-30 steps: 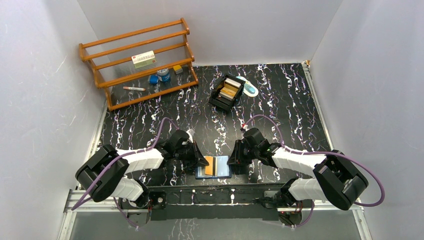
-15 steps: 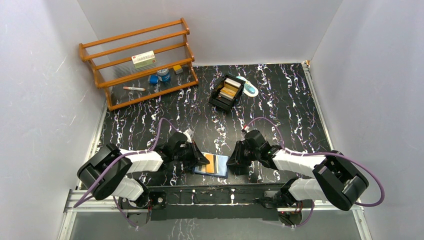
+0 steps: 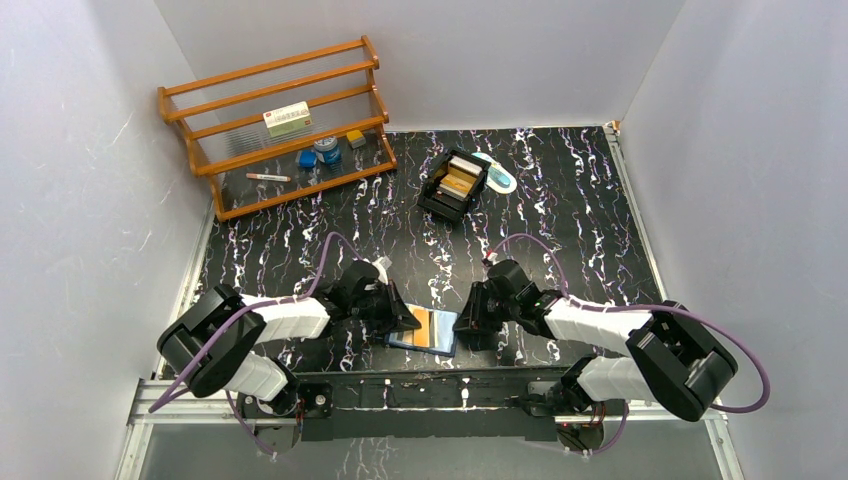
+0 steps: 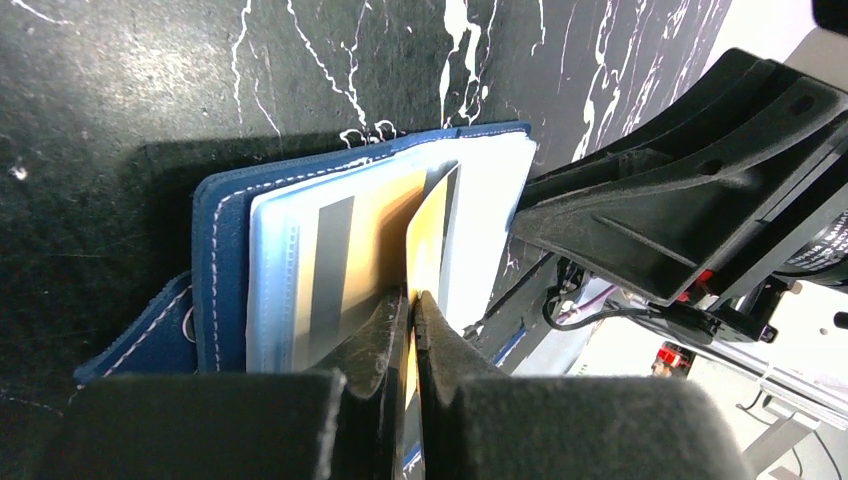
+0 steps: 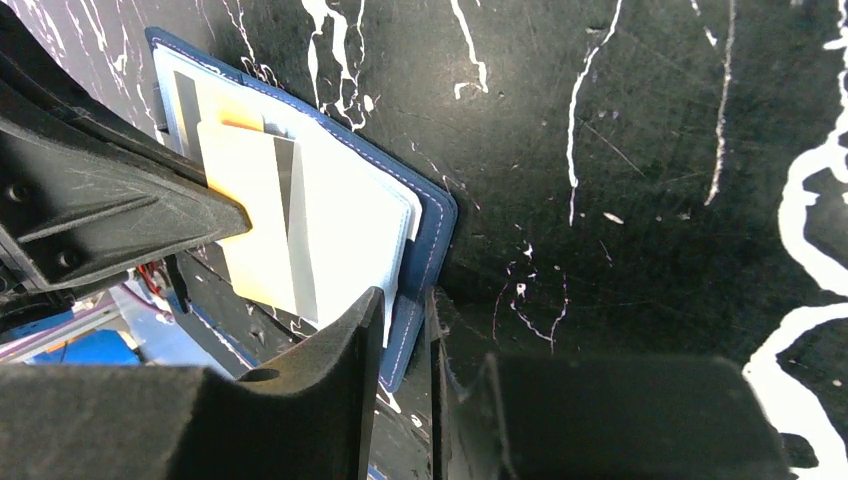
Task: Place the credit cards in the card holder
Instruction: Insert the credit card into the card holder, then turn over the card slot in the card holder.
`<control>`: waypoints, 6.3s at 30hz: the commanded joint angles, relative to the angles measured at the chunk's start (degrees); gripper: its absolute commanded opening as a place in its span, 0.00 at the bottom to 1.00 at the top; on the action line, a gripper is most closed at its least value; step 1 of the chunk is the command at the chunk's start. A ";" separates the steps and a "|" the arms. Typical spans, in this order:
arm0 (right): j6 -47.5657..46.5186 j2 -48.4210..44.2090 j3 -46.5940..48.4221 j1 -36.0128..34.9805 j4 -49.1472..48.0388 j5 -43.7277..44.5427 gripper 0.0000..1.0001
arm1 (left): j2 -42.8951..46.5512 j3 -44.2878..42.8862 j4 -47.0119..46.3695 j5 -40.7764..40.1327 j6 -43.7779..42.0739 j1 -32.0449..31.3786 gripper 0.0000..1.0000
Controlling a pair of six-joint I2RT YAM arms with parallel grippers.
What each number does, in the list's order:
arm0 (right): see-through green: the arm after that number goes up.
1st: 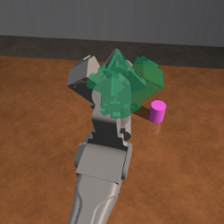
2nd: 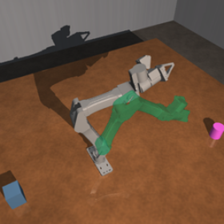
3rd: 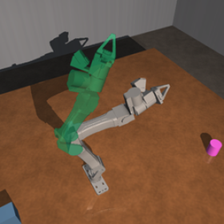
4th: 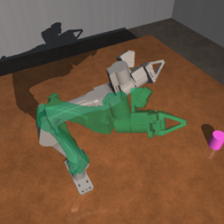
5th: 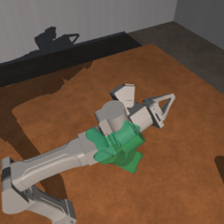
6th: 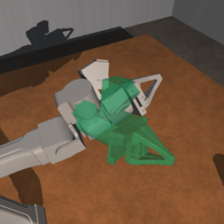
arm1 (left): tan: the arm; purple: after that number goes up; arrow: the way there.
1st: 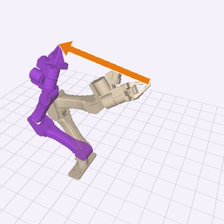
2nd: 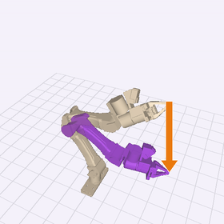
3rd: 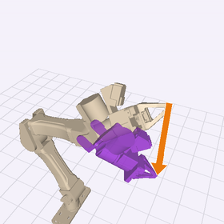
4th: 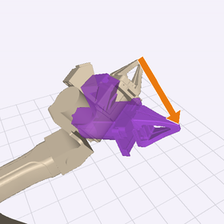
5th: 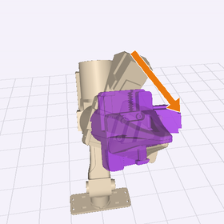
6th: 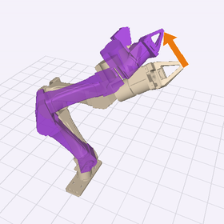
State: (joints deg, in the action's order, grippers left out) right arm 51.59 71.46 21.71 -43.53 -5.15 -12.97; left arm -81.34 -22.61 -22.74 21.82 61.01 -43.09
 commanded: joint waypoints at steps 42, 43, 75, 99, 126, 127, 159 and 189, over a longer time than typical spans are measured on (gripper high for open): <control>5.68 5.88 3.23 -5.76 -8.02 0.16 0.30 | 2.73 -15.24 32.26 -13.48 -10.90 -0.94 0.53; 5.87 7.08 3.47 -6.00 -8.43 -0.02 0.30 | 2.68 -15.27 32.32 -13.05 -11.06 -0.94 0.53; 3.98 9.91 6.41 -9.28 -6.48 6.83 0.28 | 2.18 -11.90 21.16 -8.19 -9.69 -2.44 0.55; 2.28 11.93 10.35 -8.69 -5.61 12.19 0.34 | 0.74 -13.36 21.71 -13.71 -9.38 -2.44 0.62; 1.04 7.42 12.45 -8.05 -0.05 13.12 0.39 | 9.95 -17.56 36.25 -20.25 -13.99 -0.56 0.57; 1.05 7.50 12.78 -8.06 -0.23 12.54 0.38 | 10.81 -17.89 37.57 -20.87 -14.40 -0.02 0.56; -4.34 16.71 18.19 -8.15 0.47 10.98 0.36 | 9.99 -10.61 34.88 -12.31 -23.04 15.49 0.55; -4.29 17.93 17.21 -7.78 -4.06 7.76 0.33 | 3.92 -15.05 39.09 -13.39 -24.10 18.02 0.59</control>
State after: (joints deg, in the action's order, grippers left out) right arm 47.59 88.99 39.53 -51.44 -5.65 -4.27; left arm -76.31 -37.65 16.29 6.00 37.82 -25.50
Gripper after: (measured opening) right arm 0.327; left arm 0.590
